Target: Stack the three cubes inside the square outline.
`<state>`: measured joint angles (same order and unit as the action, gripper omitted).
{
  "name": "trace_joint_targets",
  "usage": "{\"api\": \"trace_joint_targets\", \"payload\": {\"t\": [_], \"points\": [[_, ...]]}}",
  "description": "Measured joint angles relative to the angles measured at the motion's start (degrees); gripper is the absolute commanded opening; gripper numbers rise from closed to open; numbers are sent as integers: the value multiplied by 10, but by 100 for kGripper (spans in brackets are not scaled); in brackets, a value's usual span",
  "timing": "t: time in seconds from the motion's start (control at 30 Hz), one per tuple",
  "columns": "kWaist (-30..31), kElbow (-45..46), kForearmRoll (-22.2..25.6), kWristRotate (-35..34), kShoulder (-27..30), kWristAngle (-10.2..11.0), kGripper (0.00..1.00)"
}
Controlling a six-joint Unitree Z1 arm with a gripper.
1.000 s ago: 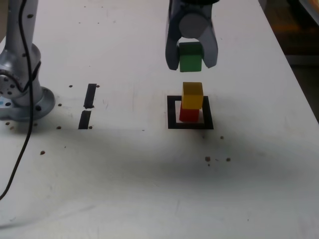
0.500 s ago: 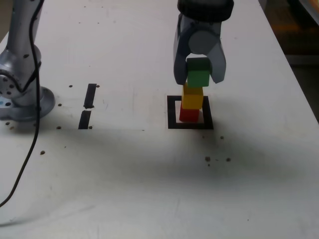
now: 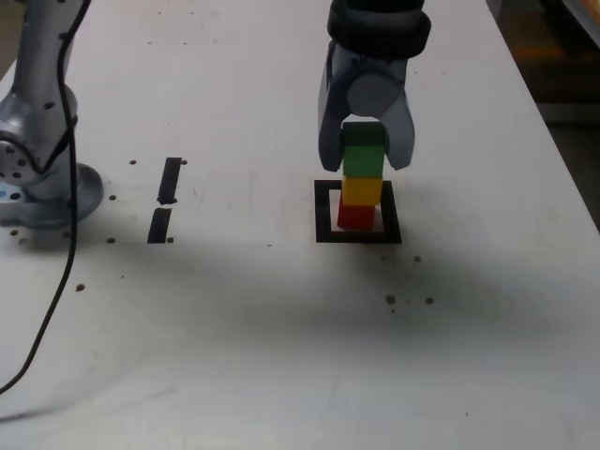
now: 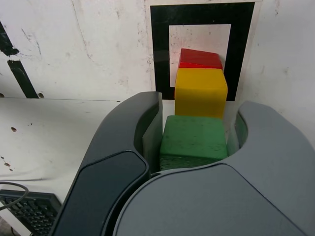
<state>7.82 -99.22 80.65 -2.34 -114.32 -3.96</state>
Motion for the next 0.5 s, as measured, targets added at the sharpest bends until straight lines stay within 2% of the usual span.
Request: {"api": "trace_joint_targets", "payload": {"t": [0.23, 0.5], "points": [[0, 8, -13, 0, 0, 0, 63], [0, 24, -31, 0, 0, 4, 66]]}}
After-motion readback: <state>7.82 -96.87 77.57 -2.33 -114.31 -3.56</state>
